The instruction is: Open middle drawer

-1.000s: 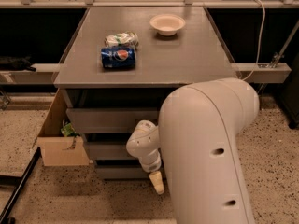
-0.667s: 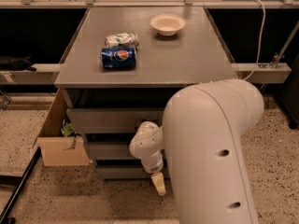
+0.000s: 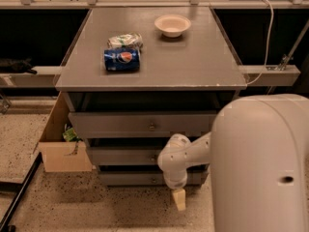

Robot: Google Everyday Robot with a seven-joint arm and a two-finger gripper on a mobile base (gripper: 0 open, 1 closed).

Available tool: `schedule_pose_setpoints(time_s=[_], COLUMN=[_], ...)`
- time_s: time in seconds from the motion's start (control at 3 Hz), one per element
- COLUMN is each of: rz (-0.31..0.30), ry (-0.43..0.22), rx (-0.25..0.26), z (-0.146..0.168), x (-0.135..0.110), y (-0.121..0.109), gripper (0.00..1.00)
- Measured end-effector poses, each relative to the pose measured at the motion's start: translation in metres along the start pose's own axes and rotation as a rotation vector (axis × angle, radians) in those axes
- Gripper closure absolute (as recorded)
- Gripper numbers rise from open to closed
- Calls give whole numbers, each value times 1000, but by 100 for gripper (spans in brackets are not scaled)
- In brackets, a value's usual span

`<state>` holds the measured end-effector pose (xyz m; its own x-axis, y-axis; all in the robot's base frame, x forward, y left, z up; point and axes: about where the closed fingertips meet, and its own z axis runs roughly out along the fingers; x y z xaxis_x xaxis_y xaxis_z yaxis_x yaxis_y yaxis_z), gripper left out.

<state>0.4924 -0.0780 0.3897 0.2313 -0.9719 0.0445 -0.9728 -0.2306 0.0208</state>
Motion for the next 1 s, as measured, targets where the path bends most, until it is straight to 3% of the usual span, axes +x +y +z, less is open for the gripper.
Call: schedule_pose_setpoints(time_s=[0.33, 0.67, 1.0], rz=[-13, -13, 28], ry=[5, 5, -19], rx=[-39, -39, 29], z=[11, 11, 3], x=[9, 9, 18], y=[36, 36, 41], gripper=[0, 0, 0])
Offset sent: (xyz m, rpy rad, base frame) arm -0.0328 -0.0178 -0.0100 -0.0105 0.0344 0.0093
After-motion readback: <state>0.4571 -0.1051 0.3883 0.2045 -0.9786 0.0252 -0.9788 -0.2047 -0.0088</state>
